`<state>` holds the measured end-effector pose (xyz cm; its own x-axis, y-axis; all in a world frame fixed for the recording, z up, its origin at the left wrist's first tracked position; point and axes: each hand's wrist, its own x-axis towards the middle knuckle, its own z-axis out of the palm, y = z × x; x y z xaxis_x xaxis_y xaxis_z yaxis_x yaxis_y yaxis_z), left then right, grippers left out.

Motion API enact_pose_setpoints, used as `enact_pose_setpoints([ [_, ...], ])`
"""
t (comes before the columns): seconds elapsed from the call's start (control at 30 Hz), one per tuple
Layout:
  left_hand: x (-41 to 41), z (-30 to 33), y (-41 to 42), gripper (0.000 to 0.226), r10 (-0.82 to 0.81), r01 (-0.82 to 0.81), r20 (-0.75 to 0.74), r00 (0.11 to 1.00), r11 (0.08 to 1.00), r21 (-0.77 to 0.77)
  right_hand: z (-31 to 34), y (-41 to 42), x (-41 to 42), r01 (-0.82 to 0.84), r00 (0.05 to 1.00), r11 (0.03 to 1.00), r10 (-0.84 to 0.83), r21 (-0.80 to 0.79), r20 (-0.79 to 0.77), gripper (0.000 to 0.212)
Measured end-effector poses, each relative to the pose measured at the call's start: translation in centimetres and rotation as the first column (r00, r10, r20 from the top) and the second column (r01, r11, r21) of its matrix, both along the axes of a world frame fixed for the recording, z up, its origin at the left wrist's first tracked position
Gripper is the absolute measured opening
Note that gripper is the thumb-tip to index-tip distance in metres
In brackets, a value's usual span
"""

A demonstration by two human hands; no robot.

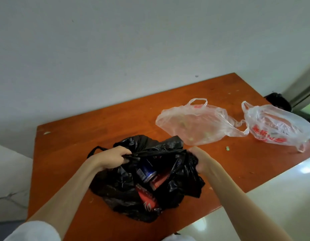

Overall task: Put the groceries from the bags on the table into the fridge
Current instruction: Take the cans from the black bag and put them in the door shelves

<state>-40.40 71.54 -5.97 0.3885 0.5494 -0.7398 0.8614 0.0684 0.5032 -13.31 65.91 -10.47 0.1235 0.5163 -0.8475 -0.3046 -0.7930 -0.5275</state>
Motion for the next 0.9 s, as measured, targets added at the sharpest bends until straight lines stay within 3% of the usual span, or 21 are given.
enact_pose_setpoints([
  [0.1,-0.2,0.0,-0.8,0.026,0.286,-0.234,0.169,0.943,0.934,-0.271,0.3,2.8,0.8,-0.039,0.998,0.994,0.034,0.099,0.051,0.020],
  [0.17,0.1,-0.3,-1.0,0.023,0.550,-0.386,0.291,0.783,0.796,-0.466,0.4,4.1,1.5,-0.096,0.985,0.985,0.073,0.147,0.154,0.022],
  [0.23,0.1,-0.5,-0.4,0.024,0.674,-0.437,0.352,0.650,0.710,-0.553,0.5,4.6,1.9,-0.177,0.955,0.969,0.127,0.171,0.269,0.021],
  [0.3,0.1,-0.7,0.7,0.026,0.653,-0.437,0.373,0.659,0.736,-0.517,0.4,4.6,2.0,-0.322,0.918,0.920,0.245,0.224,0.313,0.017],
  [0.4,-0.2,-1.5,2.6,0.022,0.577,-0.474,0.289,0.764,0.806,-0.355,-0.3,3.6,2.7,-0.674,0.677,0.713,0.494,0.190,0.546,0.031],
  [0.47,-0.4,-1.8,3.8,0.018,0.481,-0.451,0.160,0.862,0.872,-0.189,-0.7,2.8,3.1,-0.758,0.572,0.635,0.540,0.148,0.617,0.047],
  [0.5,-0.4,-1.8,4.5,0.018,0.447,-0.433,0.108,0.888,0.892,-0.132,-0.5,2.6,3.3,-0.743,0.602,0.647,0.536,0.170,0.591,0.054],
  [0.57,0.1,-1.4,5.6,0.019,0.449,-0.443,0.080,0.890,0.892,-0.089,-0.1,3.1,3.7,-0.608,0.769,0.758,0.488,0.236,0.412,0.043],
  [0.67,1.1,-1.7,7.3,0.022,0.681,-0.614,0.163,0.714,0.721,-0.321,-0.1,5.3,3.5,-0.400,0.912,0.902,0.374,0.165,0.167,0.032],
  [0.73,1.8,-2.3,7.7,0.022,0.802,-0.667,0.123,0.585,0.562,-0.490,-0.9,6.9,3.1,-0.370,0.914,0.927,0.351,0.067,0.203,0.032],
  [0.83,2.5,-3.5,8.0,0.026,0.882,-0.762,0.017,0.471,0.416,-0.495,-2.1,8.7,2.3,-0.419,0.853,0.907,0.406,-0.031,0.328,0.028],
  [0.87,2.6,-3.9,8.1,0.025,0.875,-0.784,0.030,0.484,0.448,-0.430,-2.2,9.0,2.1,-0.420,0.844,0.906,0.410,-0.049,0.345,0.027],
  [0.9,2.6,-4.5,8.4,0.021,0.836,-0.788,0.076,0.543,0.539,-0.298,-2.4,9.2,2.2,-0.403,0.854,0.914,0.393,-0.045,0.342,0.029],
])
